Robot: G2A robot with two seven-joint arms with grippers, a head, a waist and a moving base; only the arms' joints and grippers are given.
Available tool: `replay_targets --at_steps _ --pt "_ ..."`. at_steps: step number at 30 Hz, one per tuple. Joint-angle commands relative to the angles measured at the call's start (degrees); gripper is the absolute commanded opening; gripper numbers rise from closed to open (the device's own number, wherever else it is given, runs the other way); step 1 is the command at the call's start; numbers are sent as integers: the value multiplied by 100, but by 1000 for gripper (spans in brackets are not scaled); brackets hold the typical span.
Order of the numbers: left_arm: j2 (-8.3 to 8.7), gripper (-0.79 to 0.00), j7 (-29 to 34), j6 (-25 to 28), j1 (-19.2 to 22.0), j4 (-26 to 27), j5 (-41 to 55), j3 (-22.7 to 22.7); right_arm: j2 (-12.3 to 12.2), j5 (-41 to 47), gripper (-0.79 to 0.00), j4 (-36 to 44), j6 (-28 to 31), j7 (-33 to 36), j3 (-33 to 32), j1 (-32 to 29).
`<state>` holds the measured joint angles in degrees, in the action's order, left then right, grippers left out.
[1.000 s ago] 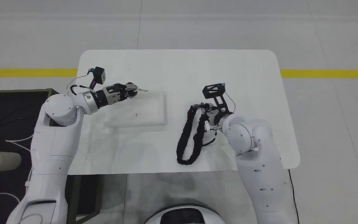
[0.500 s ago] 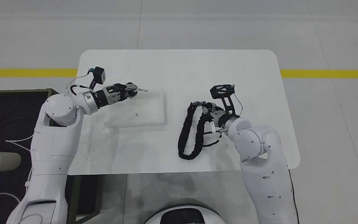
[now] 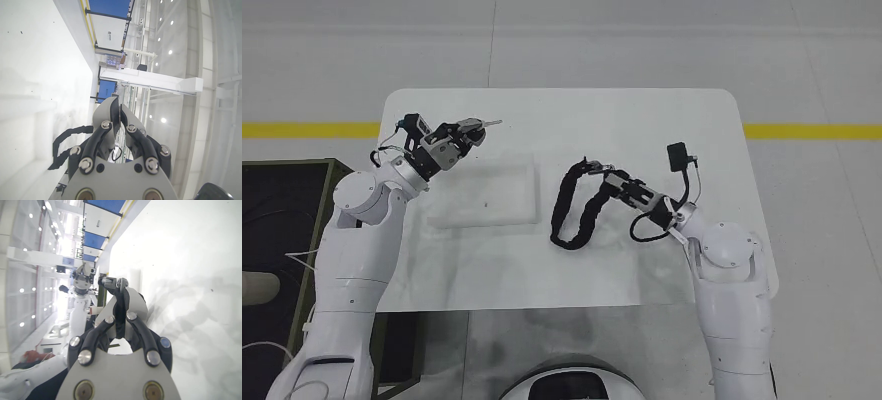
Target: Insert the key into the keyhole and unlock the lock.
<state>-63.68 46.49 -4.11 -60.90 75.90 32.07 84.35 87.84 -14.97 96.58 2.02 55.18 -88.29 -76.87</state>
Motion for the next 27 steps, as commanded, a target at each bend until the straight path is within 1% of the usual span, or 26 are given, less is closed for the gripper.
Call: replay_targets --at_steps 1,7,8,9,10,13,14,15,16,19,22,24,27 --pt "2 -785 2 4 -2 3 -10 5 -19 309 -785 -146 21 288 33 82" --pt "2 -785 2 4 -2 3 -10 5 -19 309 -785 -146 21 288 33 82" --pt "2 -785 2 4 -2 3 -10 5 -15 430 -785 -138 10 281 44 -2" --pt "2 -785 2 4 -2 3 -10 5 12 1188 -785 -50 -41 270 57 -215" --pt "2 -785 2 4 -2 3 -10 5 19 1713 -785 -70 -194 235 2 -300" --pt "0 -785 -22 16 -62 32 8 6 14 2695 -785 -285 -409 354 -15 -258" --pt "-11 -785 -105 46 -237 208 118 25 13 3003 -785 -394 -458 403 -9 -213" --pt "-26 -785 -144 -30 -347 367 306 23 16 3352 -785 -530 -523 449 1 -171" --pt "-34 -785 -158 -101 -393 448 395 16 18 3658 -785 -665 -571 473 9 -130" --pt "-34 -785 -158 -101 -393 448 395 16 21 4346 -785 -1036 -633 550 83 -29" --pt "-34 -785 -158 -101 -393 448 395 16 17 4743 -785 -1360 -559 535 154 80" --pt "-34 -785 -158 -101 -393 448 395 16 -2 4783 -785 -1488 -478 510 174 148" --pt "-34 -785 -158 -101 -393 448 395 16 -72 4285 -785 -1469 -78 462 140 196"
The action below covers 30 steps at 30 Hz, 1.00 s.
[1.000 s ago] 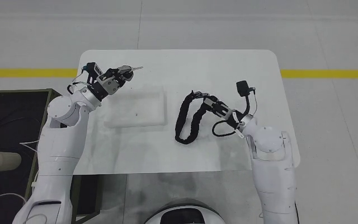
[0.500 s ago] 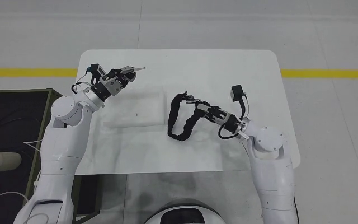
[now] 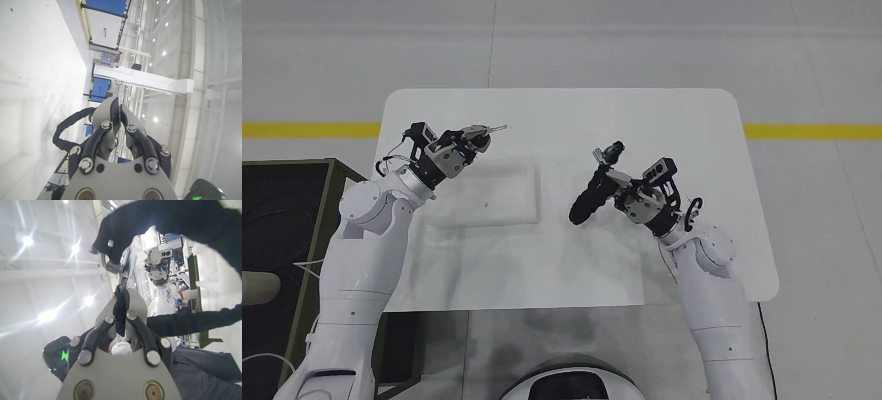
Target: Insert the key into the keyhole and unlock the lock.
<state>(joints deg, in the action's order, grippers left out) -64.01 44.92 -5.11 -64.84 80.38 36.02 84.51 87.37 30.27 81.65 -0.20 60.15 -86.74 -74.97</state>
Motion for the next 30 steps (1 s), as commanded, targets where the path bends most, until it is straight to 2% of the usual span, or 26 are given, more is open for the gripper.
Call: replay_targets --at_steps 1,5,9,13,16,25,30 --pt "0 -785 0 0 0 0 1 0 -49 -431 -785 61 265 -49 -16 10" --pt "26 -785 103 225 -377 474 -576 -49 -146 -1068 -785 171 591 -37 -33 74" --pt "11 -785 270 341 -424 590 -796 -191 -299 -2868 -785 571 1098 -159 -24 116" --pt "-19 -785 317 445 -492 628 -882 -353 -446 -4580 -785 1141 1267 -280 -57 116" --pt "-19 -785 317 445 -492 628 -882 -353 -534 -5376 -785 1491 1331 -336 -122 126" --pt "-19 -785 317 445 -492 628 -882 -353 -731 -6380 -785 1930 1421 -380 -266 202" --pt "-19 -785 317 445 -492 628 -882 -353 -759 -5976 -785 1868 1477 -1056 -289 182"
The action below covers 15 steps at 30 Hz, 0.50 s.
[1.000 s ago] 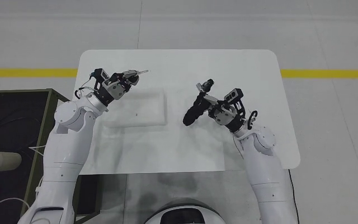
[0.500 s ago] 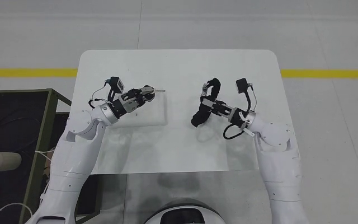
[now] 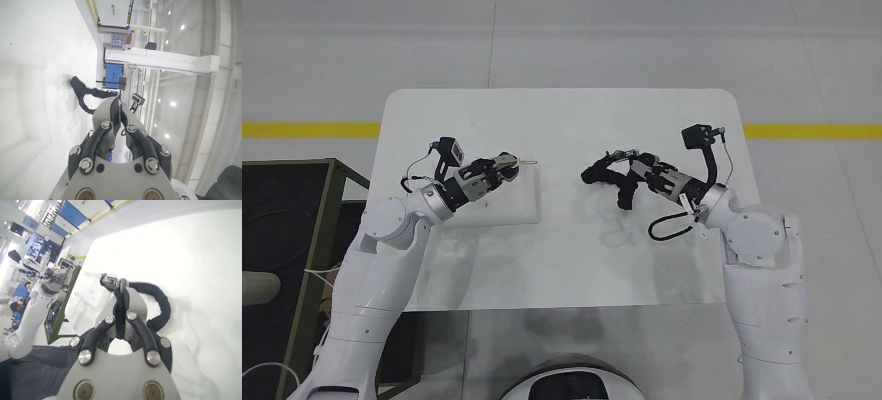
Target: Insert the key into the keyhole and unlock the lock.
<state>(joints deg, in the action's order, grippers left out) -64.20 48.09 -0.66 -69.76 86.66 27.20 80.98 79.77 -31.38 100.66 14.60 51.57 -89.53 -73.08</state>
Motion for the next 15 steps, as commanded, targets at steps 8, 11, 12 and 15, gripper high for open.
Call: replay_targets --at_steps 8,11,12,15 --pt "0 -785 0 0 0 0 0 0 4 442 -785 -40 -33 -464 -14 -147" --pt "-1 -785 -59 26 -88 61 -25 6 4 1393 -785 -105 98 -481 34 -393" --pt "1 -785 -178 71 -188 176 -75 53 -1 1640 -785 -184 165 -449 37 -380" --pt "1 -785 -290 56 -327 374 -92 129 -20 2259 -785 -430 352 -315 90 -333"
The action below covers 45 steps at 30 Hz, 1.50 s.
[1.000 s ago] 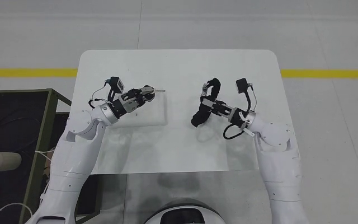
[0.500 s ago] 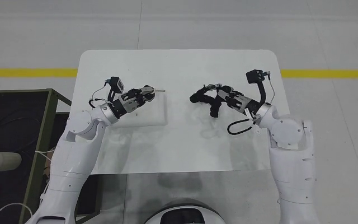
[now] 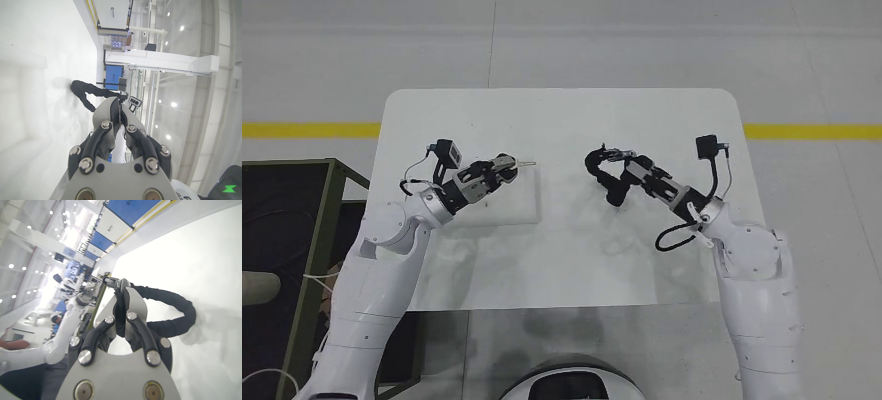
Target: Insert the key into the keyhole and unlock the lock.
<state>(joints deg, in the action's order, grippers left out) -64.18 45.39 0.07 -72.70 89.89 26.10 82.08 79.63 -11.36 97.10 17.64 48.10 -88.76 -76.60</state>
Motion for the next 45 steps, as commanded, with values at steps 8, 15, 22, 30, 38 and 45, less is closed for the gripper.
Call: replay_targets --at_steps 8,15,22,30,38,45 --pt "-63 -785 -65 -165 -50 91 594 11 -47 1347 -785 -445 480 85 158 111" --pt "-84 -785 -26 -216 -23 42 805 -12 -96 1297 -785 -573 499 -83 85 156" --pt "-113 -785 -347 -13 -227 200 861 -12 -78 2068 -785 -481 245 -167 204 -101" --pt "-257 -785 -319 226 -101 161 1470 -472 8 3933 -785 -904 13 -35 771 -97" --pt "-300 -785 -92 293 56 188 1222 -596 23 4001 -785 -1022 403 202 1067 -6" --pt "-300 -785 -92 293 56 188 1222 -596 2 3760 -785 -867 415 106 1039 -149"
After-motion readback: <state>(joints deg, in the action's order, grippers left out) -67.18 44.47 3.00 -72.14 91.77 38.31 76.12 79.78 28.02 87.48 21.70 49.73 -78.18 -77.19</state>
